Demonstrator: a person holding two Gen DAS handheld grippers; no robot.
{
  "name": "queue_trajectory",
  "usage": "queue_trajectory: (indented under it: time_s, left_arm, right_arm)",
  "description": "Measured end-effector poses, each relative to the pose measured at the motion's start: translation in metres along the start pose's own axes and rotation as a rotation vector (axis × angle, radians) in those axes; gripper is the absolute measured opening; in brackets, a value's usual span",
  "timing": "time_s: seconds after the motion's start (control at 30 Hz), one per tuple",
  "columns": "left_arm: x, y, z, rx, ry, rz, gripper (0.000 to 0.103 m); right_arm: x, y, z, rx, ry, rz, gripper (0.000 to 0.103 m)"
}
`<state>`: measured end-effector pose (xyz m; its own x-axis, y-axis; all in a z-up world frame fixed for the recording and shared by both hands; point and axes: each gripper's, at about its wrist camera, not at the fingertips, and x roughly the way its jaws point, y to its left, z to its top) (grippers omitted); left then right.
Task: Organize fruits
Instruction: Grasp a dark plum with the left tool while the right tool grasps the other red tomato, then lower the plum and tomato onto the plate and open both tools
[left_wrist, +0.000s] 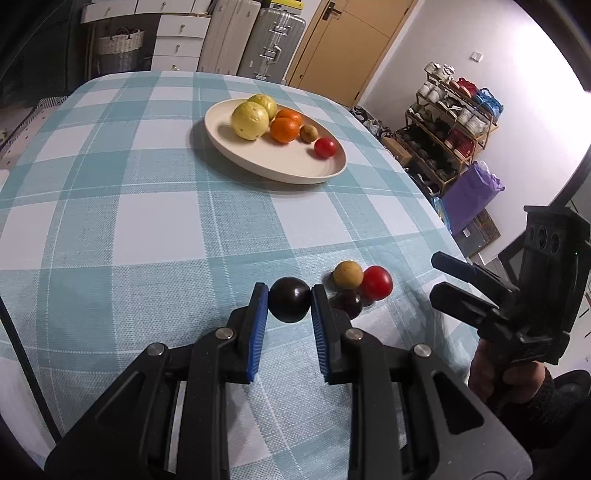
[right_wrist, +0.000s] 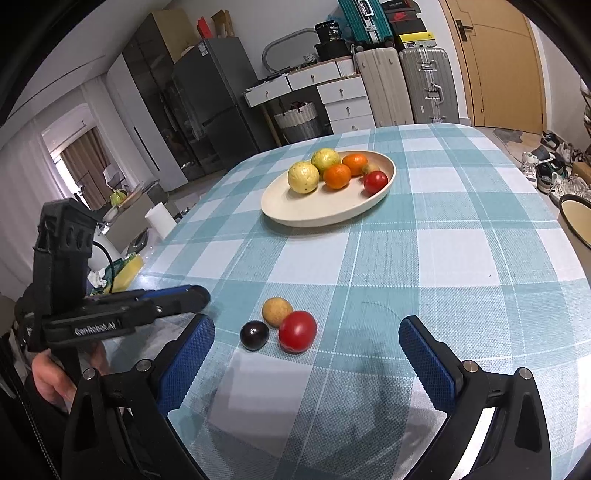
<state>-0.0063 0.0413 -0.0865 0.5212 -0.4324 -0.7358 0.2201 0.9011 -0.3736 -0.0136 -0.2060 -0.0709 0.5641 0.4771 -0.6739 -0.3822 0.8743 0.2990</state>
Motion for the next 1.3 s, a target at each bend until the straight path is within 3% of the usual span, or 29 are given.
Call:
queue_trajectory:
  time_s: [0.2, 0.3, 0.37, 0.5, 0.7, 0.97, 1.3]
  left_arm:
    - [0.003, 0.007, -0.003, -0.022, 0.021, 0.010, 0.021]
    - [0.004, 0.009, -0.003, -0.026, 0.023, 0.012, 0.021]
    - [0.005, 0.011, -0.002, -0.031, 0.024, 0.011, 0.021]
    - [0.004, 0.016, 0.000, -0.042, 0.020, 0.015, 0.021]
    - [0.004, 0.021, 0.003, -0.059, 0.019, 0.016, 0.021]
    - [0.001, 0.023, 0.014, -0.060, 0.002, 0.028, 0.021]
    - [0.006, 0.019, 0.047, -0.056, -0.021, 0.028, 0.021]
  right_arm:
    - [0.012, 0.004, -0.003, -0.020, 0.017, -0.003, 0.099]
    - [0.021, 0.005, -0.003, -0.029, 0.045, -0.021, 0.080]
    - [0.029, 0.005, -0.003, -0.027, 0.069, -0.016, 0.061]
    - [0.036, 0.005, -0.005, -0.026, 0.089, 0.001, 0.052]
    - [0.041, 0.006, -0.006, -0.036, 0.111, 0.022, 0.028]
    - [0.031, 0.000, -0.002, -0.019, 0.083, 0.040, 0.027]
    - [0.015, -0.010, 0.028, -0.016, 0.011, 0.047, 0.027]
